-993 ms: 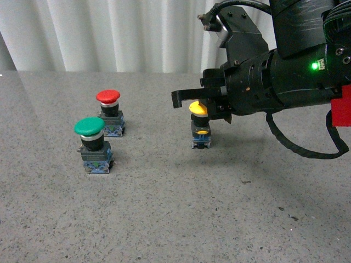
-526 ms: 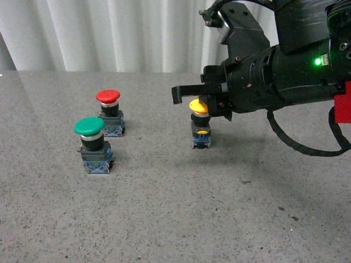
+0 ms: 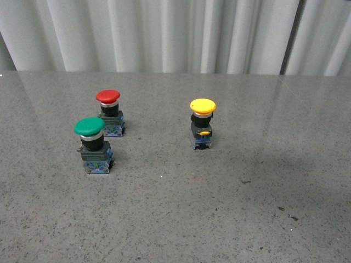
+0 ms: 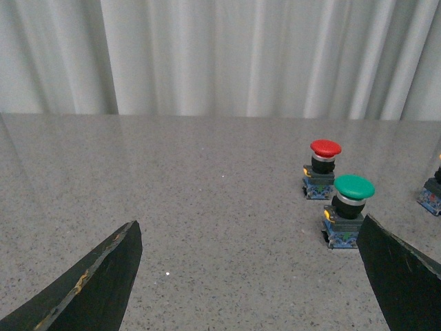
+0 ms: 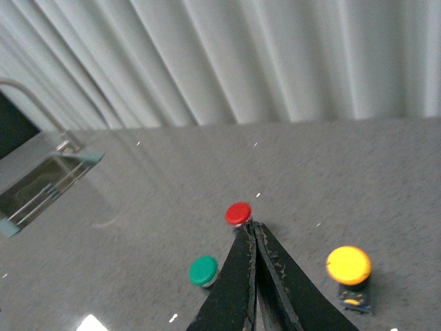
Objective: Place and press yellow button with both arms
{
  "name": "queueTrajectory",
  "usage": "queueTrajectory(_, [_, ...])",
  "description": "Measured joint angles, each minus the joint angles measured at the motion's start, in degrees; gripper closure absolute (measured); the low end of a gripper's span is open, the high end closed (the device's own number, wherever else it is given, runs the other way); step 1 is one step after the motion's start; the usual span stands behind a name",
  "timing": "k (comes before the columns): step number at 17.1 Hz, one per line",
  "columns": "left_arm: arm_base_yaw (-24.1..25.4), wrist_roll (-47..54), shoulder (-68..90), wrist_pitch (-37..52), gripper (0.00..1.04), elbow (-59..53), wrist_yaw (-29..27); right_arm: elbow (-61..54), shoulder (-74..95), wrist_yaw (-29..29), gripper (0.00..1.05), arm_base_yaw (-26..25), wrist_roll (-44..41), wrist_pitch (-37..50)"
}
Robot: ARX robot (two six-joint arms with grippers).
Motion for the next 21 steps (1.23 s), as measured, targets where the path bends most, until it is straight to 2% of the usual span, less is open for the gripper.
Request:
queueTrajectory(1, [0.0,0.0,0.0,0.0,0.07,0.0,0.0,-4.5,-4.5,9.4,1.03,1.1,-2.0,5.0])
queueTrajectory(2, [0.0,0.0,0.0,0.0,0.07,0.0,0.0,-9.5,-9.9,20.1,1.03,0.3,-7.9,5.2])
queueTrajectory(3, [0.0,0.0,0.0,0.0,0.07,0.0,0.0,-16.3,-17.7,28.6,1.03,-3.5,-13.9,2.4])
queueTrajectory(4, [0.0,0.0,0.0,0.0,0.07,0.0,0.0,-21.9,-24.7,29.6,1.03,-7.9,-16.9,-0.3])
queueTrajectory(5, [0.0,0.0,0.0,0.0,0.07,0.0,0.0,-26.7,-30.8,28.4,1.03,-10.5,-18.5,-0.4])
queueTrajectory(9, [0.0,0.0,0.0,0.0,0.07,0.0,0.0,-34.0,-39.1,22.3,1.03,-15.0,-20.7,0.2])
queueTrajectory(17, [0.0,0.0,0.0,0.0,0.07,0.0,0.0,-37.2,-43.2,20.2,1.03,-17.2,-21.0,-0.4])
queueTrajectory(18, [0.0,0.0,0.0,0.0,0.07,0.0,0.0,-37.9,-44.8,17.7,1.03,-19.1,-21.0,-1.0])
queueTrajectory(19, [0.0,0.0,0.0,0.0,0.07,0.0,0.0,-38.8,-46.4,14.2,1.03,-23.1,-21.2,-1.8])
queueTrajectory(21, [0.0,0.0,0.0,0.0,0.07,0.0,0.0,-40.1,-48.4,13.9,1.03,-23.7,-21.2,-2.8])
